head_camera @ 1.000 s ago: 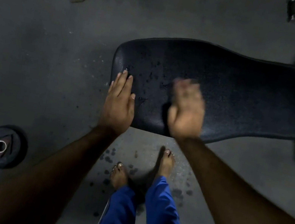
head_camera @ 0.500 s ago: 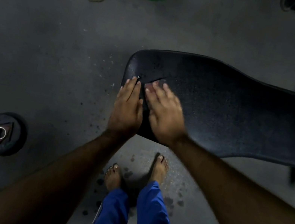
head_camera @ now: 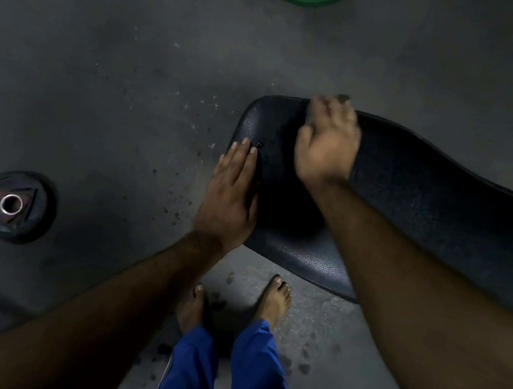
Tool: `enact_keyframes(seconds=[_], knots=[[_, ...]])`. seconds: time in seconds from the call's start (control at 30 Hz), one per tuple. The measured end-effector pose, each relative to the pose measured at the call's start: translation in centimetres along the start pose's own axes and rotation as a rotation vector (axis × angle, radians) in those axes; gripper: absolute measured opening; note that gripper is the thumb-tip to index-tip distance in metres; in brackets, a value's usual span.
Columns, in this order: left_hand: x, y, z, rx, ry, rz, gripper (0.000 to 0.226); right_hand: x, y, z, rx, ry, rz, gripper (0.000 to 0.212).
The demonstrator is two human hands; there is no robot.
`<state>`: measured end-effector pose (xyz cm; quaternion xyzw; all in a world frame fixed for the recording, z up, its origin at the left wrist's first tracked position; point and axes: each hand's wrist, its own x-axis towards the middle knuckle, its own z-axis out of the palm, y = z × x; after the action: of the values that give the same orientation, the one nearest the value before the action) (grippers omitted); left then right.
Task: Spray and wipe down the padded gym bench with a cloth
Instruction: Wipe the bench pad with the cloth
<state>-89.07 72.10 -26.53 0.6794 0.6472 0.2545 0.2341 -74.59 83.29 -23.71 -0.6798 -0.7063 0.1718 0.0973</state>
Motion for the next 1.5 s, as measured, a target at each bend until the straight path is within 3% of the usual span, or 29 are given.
enact_keyframes(seconds=[0.13,0.27,0.4,0.43,0.53,0.7,0.73,0.83,0.87,1.0,1.03,1.13,1.17,1.3,1.43,1.5], knots=[[0.1,0.5,0.1,-0.014,0.013,-0.079,0.056,0.8,-0.8,0.3,-0.037,-0.134,-0.465,0.054],[0.3,0.7,0.3,0.003,0.043,-0.093,0.054,3.9,-1.3,-0.3,-0.034,-0.106,-0.185,0.061],[0.1,0.7,0.5,0.009,0.055,-0.123,0.052,1.3,-2.8,1.1,-0.074,-0.24,-0.656,0.055],[0.0,0.9,0.7,0.018,0.068,-0.138,0.051,2.5,-2.1,0.7,-0.086,-0.229,-0.649,0.056],[-0.2,1.6,0.9,0.021,0.119,-0.2,0.05,4.9,-2.5,0.3,-0.059,-0.187,-0.326,0.065],[-0.5,1.0,0.6,-0.06,0.109,-0.194,0.048,0.1,-2.0,0.6,-0.095,-0.304,-0.773,0.052],[-0.5,0.8,0.4,-0.076,0.098,-0.19,0.049,1.3,-1.3,0.3,-0.084,-0.244,-0.736,0.053],[-0.9,0.3,-1.3,-0.116,0.031,-0.147,0.052,2.7,-2.1,0.4,-0.033,-0.107,-0.294,0.058],[-1.1,0.1,-2.1,-0.114,0.0,-0.156,0.052,1.5,-2.9,1.1,-0.056,-0.111,-0.302,0.058],[-2.0,-1.5,-5.7,0.038,0.014,-0.233,0.05,-3.3,-2.0,1.2,-0.133,-0.321,-0.784,0.057],[-2.2,-1.9,-6.5,0.106,0.009,-0.208,0.05,-2.4,-1.4,0.8,-0.145,-0.279,-0.763,0.057],[-2.6,-2.9,-7.9,0.29,-0.064,-0.109,0.052,-2.4,-3.8,1.1,-0.083,-0.127,-0.293,0.062],[-2.7,-3.1,-8.3,0.314,-0.08,-0.106,0.052,-4.2,-5.2,1.9,-0.105,-0.127,-0.287,0.061],[-2.7,-3.1,-9.0,0.284,-0.102,-0.177,0.051,-9.0,-5.2,1.8,-0.163,-0.334,-0.747,0.05],[-3.1,-2.3,-8.4,0.193,-0.106,-0.219,0.049,-7.6,-5.5,1.8,-0.21,-0.188,-0.435,0.058],[-3.2,-2.0,-8.1,0.15,-0.102,-0.249,0.048,-11.8,-5.4,3.2,-0.228,-0.224,-0.639,0.056]])
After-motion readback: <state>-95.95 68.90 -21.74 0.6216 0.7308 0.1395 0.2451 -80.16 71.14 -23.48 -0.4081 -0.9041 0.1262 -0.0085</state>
